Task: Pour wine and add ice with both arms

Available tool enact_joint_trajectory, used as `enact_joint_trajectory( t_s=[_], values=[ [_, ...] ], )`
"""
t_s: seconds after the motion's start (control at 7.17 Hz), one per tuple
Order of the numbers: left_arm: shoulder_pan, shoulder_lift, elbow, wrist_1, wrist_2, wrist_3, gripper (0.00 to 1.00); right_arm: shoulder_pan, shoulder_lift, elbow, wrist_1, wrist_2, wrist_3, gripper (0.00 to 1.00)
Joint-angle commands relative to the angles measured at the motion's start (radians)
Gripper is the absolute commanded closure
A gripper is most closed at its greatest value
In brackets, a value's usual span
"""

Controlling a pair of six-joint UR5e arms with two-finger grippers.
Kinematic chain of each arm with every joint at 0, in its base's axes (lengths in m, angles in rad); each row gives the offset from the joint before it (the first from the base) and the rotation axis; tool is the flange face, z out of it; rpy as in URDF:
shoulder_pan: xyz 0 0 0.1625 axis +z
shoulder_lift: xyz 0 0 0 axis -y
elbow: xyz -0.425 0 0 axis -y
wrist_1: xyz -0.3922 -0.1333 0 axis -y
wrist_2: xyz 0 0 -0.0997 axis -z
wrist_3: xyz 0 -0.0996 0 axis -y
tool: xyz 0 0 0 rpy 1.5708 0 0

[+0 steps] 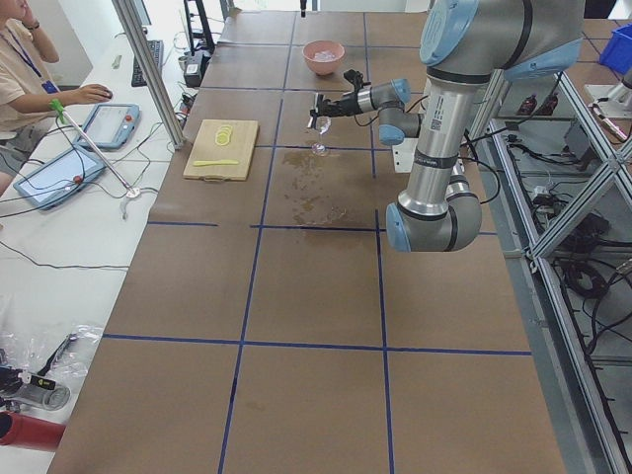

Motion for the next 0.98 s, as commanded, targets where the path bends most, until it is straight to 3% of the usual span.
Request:
enact_joint_trajectory(
  t_s=[0.0, 0.84],
  values=[
    [-0.006, -0.013, -0.021, 0.044, -0.021, 0.069, 1.00, 0.001, 0.001, -0.008, 0.001, 0.016, 0.000, 0.00],
    [-0.016, -0.011, -0.020, 0.082, -0.021, 0.152, 1.00, 0.000, 0.004, -0.005, 0.003, 0.046, 0.000, 0.00]
  ],
)
